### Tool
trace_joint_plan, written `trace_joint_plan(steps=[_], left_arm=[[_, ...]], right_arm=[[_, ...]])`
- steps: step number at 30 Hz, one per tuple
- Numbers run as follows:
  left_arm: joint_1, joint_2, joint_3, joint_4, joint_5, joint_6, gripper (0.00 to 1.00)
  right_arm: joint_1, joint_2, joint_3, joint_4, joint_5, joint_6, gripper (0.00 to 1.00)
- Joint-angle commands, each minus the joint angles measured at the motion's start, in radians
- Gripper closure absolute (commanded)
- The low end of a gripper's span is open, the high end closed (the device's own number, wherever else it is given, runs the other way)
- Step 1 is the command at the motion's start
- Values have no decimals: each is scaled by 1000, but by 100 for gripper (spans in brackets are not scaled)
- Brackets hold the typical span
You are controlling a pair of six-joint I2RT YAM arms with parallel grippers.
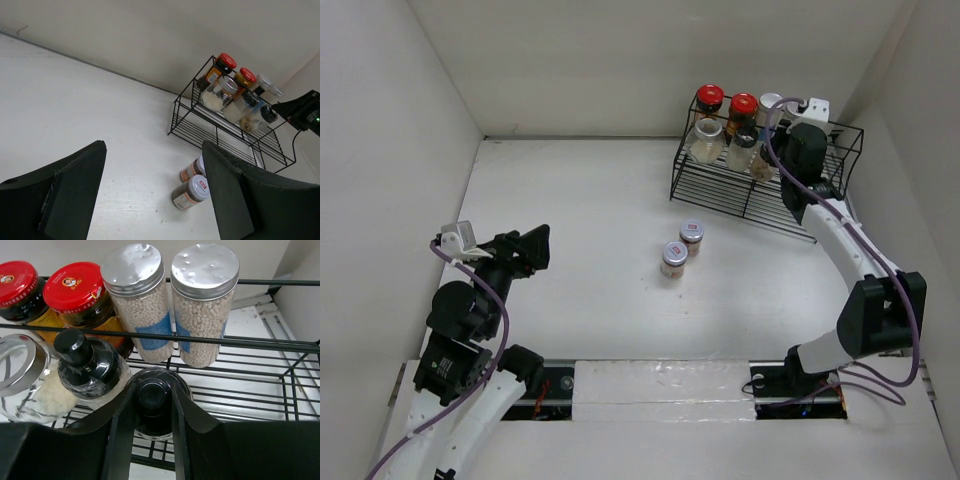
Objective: Organize the condiment bottles
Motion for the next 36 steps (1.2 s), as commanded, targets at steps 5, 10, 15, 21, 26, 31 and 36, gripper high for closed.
trace_joint_plan(steps=[5, 10, 15, 21, 26, 31, 36], left_arm=[[1, 11, -7, 39, -6, 15, 27], [1, 21, -7, 39, -6, 15, 27], [1, 21, -7, 39, -6, 15, 27], [1, 21, -7, 39, -6, 15, 27], [1, 30, -7, 39, 3, 15, 27], [1, 30, -7, 39, 3, 15, 27], [1, 39, -7, 41, 3, 24, 27]], right_arm=[[-7, -31, 26, 89, 13, -13, 41], [7, -141, -9, 89, 24, -13, 17], [135, -300, -126, 89, -19, -37, 45], [367, -419, -368, 87, -122, 7, 85], [574, -396, -399, -150, -121, -27, 9], [665, -338, -440, -200, -121, -17, 0], [665, -206, -439, -132, -139, 20, 0]])
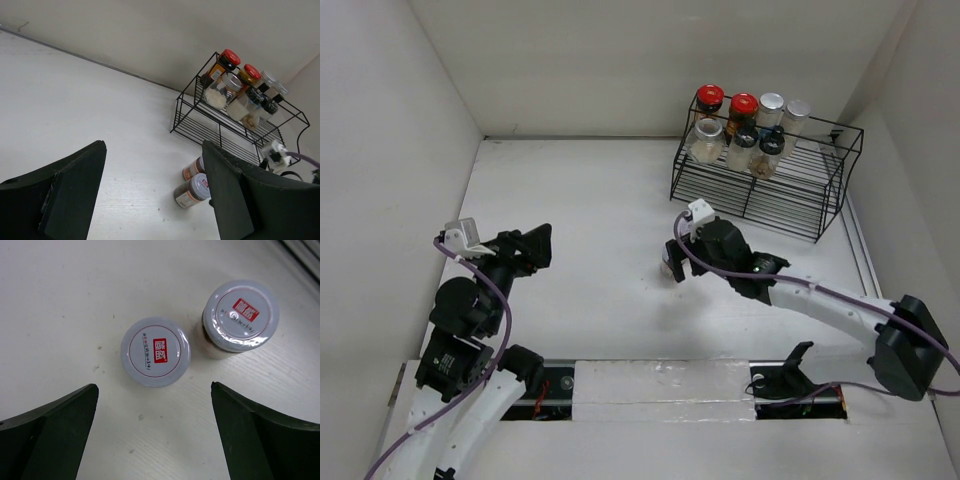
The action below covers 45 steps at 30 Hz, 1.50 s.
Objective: Organize the condiment bottles
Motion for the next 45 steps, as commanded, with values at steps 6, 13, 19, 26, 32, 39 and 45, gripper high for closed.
trace_joint_plan(steps=[6, 13, 19, 26, 32, 39, 45], left_arm=[[1, 31, -7, 40, -7, 20, 27], [1, 13, -7, 40, -7, 20, 27], [1, 22, -7, 40, 2, 20, 27], [1, 13, -7, 40, 13, 20, 27], [1, -9, -7, 40, 13, 20, 27], [1, -19, -7, 40, 23, 20, 27], [1, -10, -7, 40, 33, 20, 27]], right_arm=[[-1, 215, 84, 79, -50, 6, 0], [-1, 313, 116, 148, 28, -4, 1], [-1, 329, 126, 178, 71, 15, 40], [-21, -9, 168, 135, 100, -26, 52], [-380, -179, 199, 86, 76, -36, 52], [-760, -153, 274, 84, 27, -36, 55], [-866, 66, 452, 72, -59, -46, 55]])
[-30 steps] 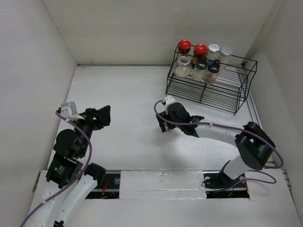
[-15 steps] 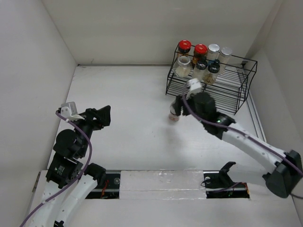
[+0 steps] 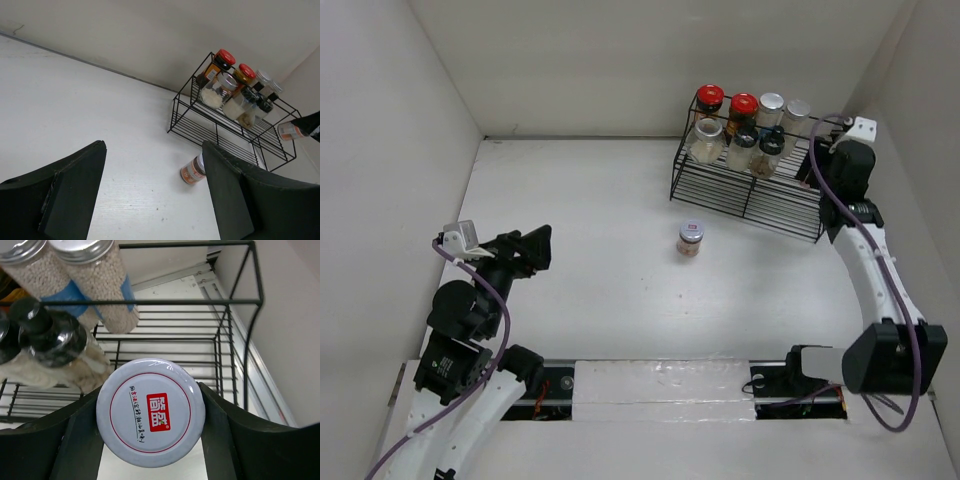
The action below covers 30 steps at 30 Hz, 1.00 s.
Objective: Organize the condiment bottles
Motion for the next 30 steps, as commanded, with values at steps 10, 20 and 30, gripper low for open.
trace_joint_plan(steps=[10, 20, 30], left_arm=[[1, -5, -7, 41, 17, 13, 27], [1, 14, -7, 50, 27, 13, 27], [1, 25, -7, 50, 27, 22, 27]], right_arm=[[-18, 250, 185, 147, -107, -9, 39], [-9, 89, 154, 127, -63, 11, 10], [292, -172, -204, 277, -102, 19, 68]])
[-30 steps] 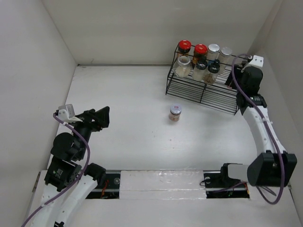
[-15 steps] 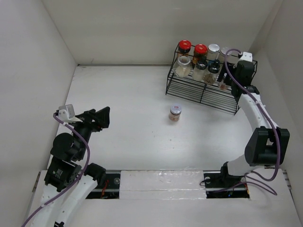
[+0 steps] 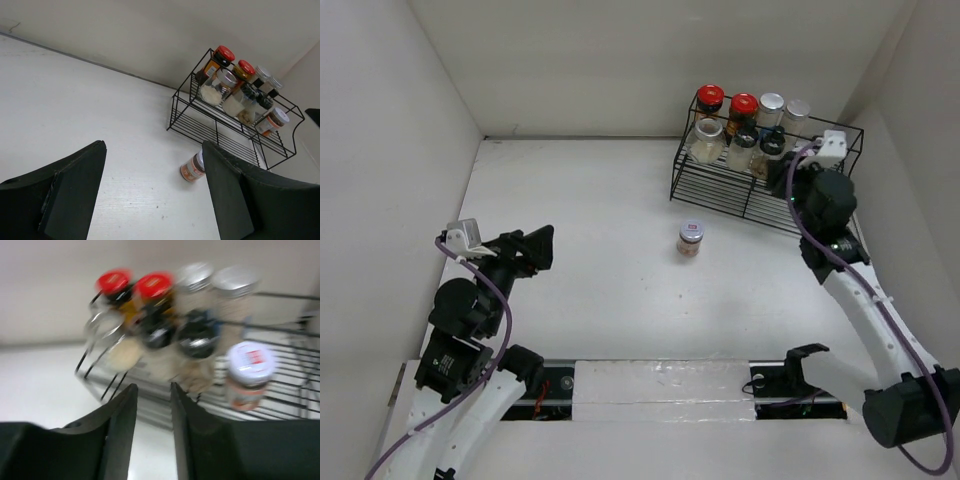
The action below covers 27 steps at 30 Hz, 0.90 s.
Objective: Organize the condiment bottles
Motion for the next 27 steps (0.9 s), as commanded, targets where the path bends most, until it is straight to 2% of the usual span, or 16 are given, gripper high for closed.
trace_joint_plan(steps=[1, 3, 4, 6, 10, 17, 24, 26, 27], left_arm=[[1, 26, -7, 40, 11, 20, 27], [1, 26, -7, 40, 20, 20, 27], [1, 26, -7, 40, 20, 20, 27], [1, 26, -7, 49, 20, 20, 27], [1, 26, -7, 49, 20, 20, 27], [1, 26, -7, 40, 20, 20, 27], [1, 17, -7, 40, 20, 20, 27], [1, 17, -7, 40, 20, 20, 27], [1, 17, -7, 40, 20, 20, 27]], right_arm=[[127, 24, -90, 63, -29, -7, 59], [214, 73, -112, 44, -29, -33, 34], [240, 93, -112, 23, -29, -34, 12], [313, 159, -112, -9, -43, -61, 0], [365, 268, -112, -19, -16, -61, 0], [411, 441, -29, -28, -66, -72, 0], [411, 565, 5, -42, -29, -60, 0], [411, 584, 14, -28, -29, -60, 8], [411, 595, 14, -28, -20, -49, 20]])
